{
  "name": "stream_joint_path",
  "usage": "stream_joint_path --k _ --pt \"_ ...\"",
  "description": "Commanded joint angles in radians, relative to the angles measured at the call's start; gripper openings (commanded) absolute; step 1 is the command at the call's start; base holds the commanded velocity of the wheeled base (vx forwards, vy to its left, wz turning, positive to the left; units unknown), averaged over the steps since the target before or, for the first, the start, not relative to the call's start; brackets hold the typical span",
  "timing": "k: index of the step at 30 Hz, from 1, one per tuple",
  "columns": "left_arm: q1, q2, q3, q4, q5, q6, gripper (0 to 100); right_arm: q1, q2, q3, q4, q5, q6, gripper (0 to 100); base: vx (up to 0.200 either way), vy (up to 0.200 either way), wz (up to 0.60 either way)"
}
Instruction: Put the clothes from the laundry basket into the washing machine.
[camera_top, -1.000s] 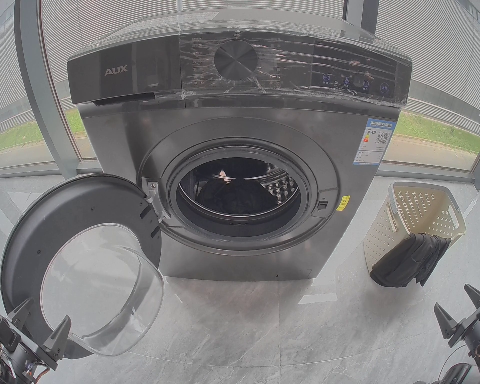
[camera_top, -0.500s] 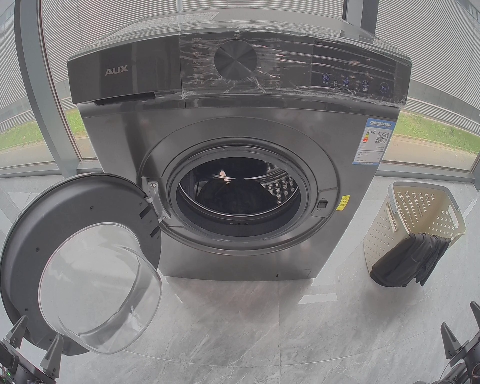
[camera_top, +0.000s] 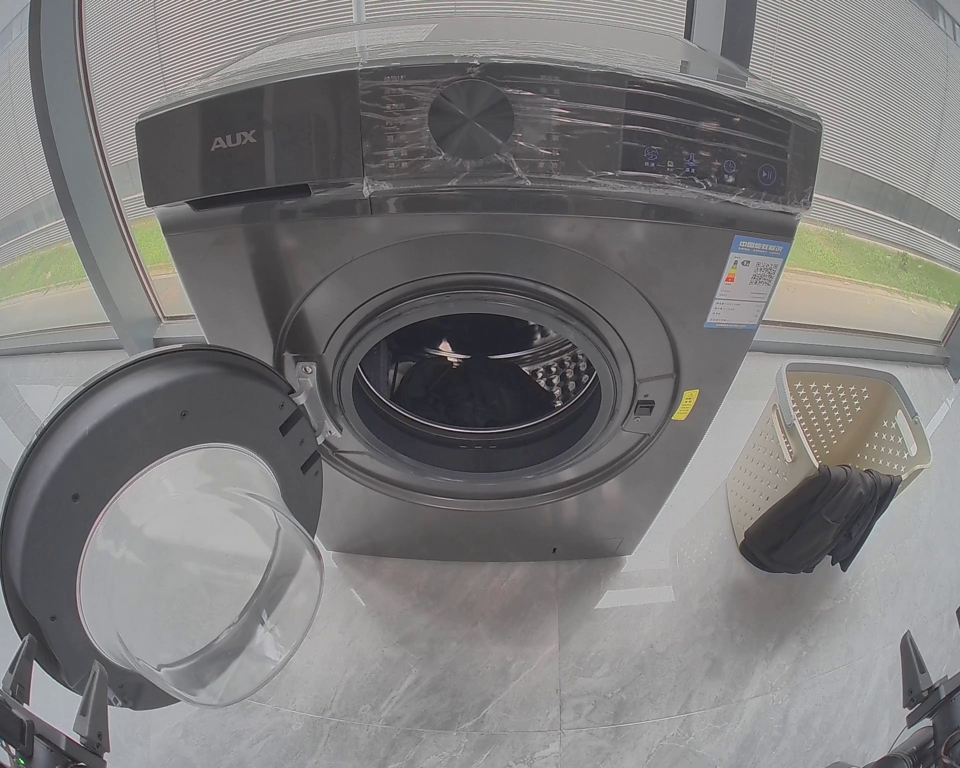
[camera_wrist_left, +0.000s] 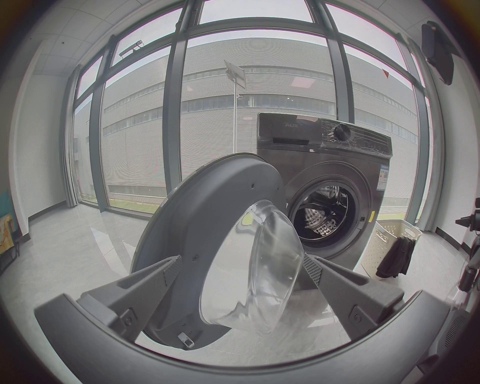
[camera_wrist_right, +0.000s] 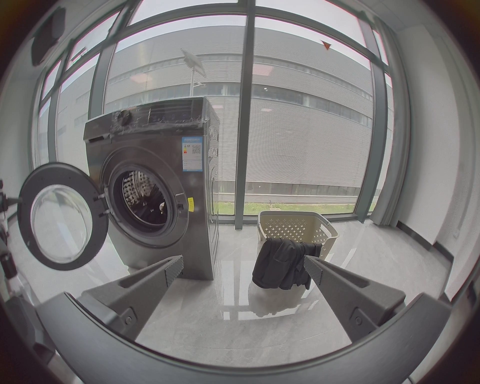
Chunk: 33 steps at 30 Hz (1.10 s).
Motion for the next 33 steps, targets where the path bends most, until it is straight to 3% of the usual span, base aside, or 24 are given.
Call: stream_joint_path --k 1,4,6,8,12,19,21,24,25,27,29,30,31,32,33 --pt "0.000 -0.032 0.018 0.017 -0.026 -0.003 100 0.001 -0.026 0.005 0.002 -0.061 0.001 100 0.000 0.000 0.00" --pt "0.000 -0.032 0.018 0.057 -0.103 0.040 100 0.010 -0.041 0.005 0.002 0.001 0.007 100 0.000 0.000 0.00" --pt "-0.001 -0.032 0.018 0.055 -0.111 0.035 100 0.009 -0.041 0.007 0.001 0.008 0.011 100 0.000 0.000 0.00" --pt "-0.001 -0.032 0.018 0.055 -0.104 0.039 100 0.004 -0.041 0.007 -0.002 -0.028 0.025 100 0.000 0.000 0.00" --pt "-0.001 -0.032 0.018 0.054 -0.092 0.035 100 0.004 -0.041 0.005 -0.001 -0.093 -0.002 100 0.000 -0.200 0.00" --pt "-0.001 -0.032 0.018 0.054 -0.092 0.034 100 0.007 -0.043 0.002 0.010 -0.093 0.010 100 0.000 -0.200 0.00" --pt "-0.001 -0.030 0.018 0.054 -0.092 0.035 100 0.006 -0.043 0.005 -0.001 -0.088 -0.008 100 0.000 -0.200 0.00" --pt "-0.001 -0.030 0.018 0.054 -0.092 0.034 100 0.006 -0.043 0.008 -0.014 -0.084 -0.100 100 0.000 -0.200 0.00" --pt "-0.001 -0.030 0.018 0.054 -0.092 0.034 100 0.006 -0.043 0.008 -0.014 -0.084 -0.100 100 0.000 -0.200 0.00" --pt "-0.001 -0.030 0.018 0.054 -0.092 0.034 100 0.006 -0.043 0.010 -0.025 -0.048 -0.128 100 0.000 -0.200 0.00" --pt "-0.001 -0.030 0.018 0.054 -0.092 0.034 100 0.009 -0.044 0.004 -0.005 0.053 -0.084 100 0.000 -0.200 0.00" --pt "0.000 -0.030 0.018 0.054 -0.092 0.034 100 0.009 -0.044 -0.002 0.019 0.125 0.001 100 0.000 -0.200 0.00" --pt "-0.001 -0.030 0.018 0.054 -0.092 0.032 100 0.009 -0.041 -0.013 0.039 0.162 0.073 100 0.000 -0.200 0.00" --pt "-0.001 -0.030 0.018 0.054 -0.092 0.032 100 0.009 -0.041 -0.013 0.039 0.162 0.073 100 0.000 -0.200 0.00" --pt "-0.001 -0.030 0.018 0.054 -0.092 0.032 100 0.006 -0.038 -0.027 0.070 0.114 0.105 100 0.000 -0.200 0.00"
